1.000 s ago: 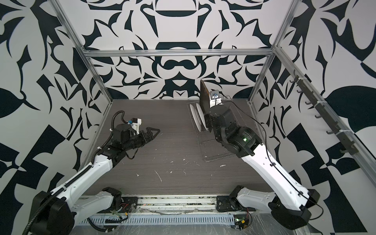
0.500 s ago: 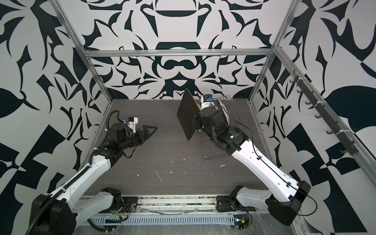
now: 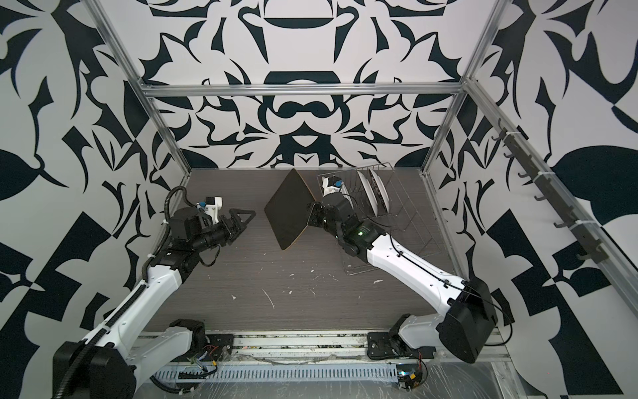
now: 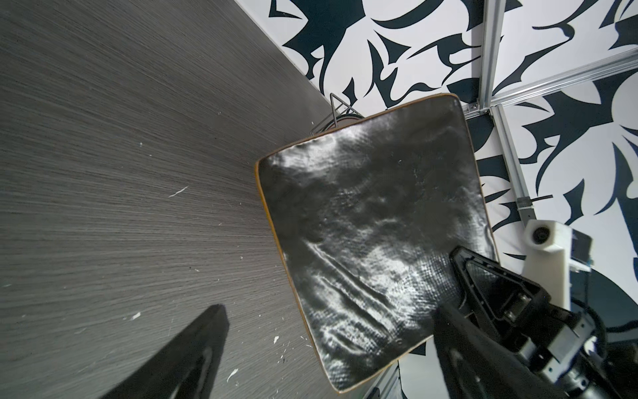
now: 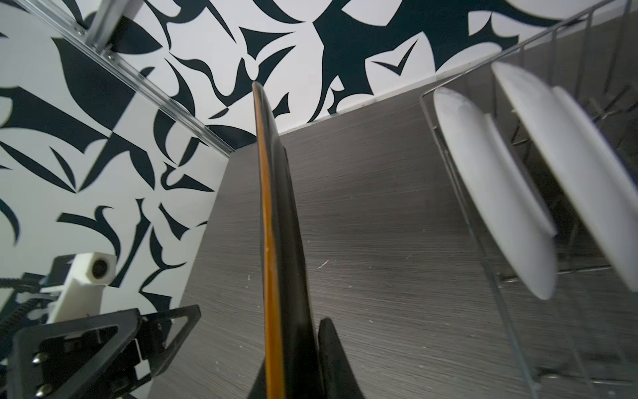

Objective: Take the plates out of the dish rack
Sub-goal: 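Lift the black tray out of the rack with the right gripper, then bring the tray toward the left gripper and grasp its opposite edge with the left gripper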

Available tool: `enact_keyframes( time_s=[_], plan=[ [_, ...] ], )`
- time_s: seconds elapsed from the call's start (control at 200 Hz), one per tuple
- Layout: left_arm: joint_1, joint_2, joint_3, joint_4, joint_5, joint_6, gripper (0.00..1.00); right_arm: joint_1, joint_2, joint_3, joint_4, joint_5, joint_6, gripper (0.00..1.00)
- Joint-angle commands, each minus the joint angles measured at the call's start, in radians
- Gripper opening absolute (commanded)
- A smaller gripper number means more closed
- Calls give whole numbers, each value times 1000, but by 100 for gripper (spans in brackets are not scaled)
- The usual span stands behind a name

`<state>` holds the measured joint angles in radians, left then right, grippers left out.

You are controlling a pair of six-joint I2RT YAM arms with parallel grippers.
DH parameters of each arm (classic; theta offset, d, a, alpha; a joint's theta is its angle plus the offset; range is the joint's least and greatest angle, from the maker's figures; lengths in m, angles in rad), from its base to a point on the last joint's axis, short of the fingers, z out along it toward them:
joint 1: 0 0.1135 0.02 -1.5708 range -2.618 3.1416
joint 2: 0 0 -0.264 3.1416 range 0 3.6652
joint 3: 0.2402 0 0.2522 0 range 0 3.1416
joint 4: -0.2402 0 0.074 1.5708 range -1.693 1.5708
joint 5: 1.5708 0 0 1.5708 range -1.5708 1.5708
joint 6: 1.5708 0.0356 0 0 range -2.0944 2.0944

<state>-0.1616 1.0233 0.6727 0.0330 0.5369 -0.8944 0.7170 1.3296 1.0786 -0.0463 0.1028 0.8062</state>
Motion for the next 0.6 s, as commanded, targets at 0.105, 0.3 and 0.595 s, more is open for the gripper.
enact_keyframes(
  time_s=[0.105, 0.3, 0.595],
  plan=[
    [20, -11, -3, -10, 36, -4, 96, -49, -22, -124, 598, -71, 302, 0],
    [27, -6, 1, -12, 35, -5, 96, -59, 6, -210, 739, -99, 396, 0],
    [27, 39, -16, 87, 59, -71, 94, -59, -3, -285, 865, -106, 469, 0]
  ],
)
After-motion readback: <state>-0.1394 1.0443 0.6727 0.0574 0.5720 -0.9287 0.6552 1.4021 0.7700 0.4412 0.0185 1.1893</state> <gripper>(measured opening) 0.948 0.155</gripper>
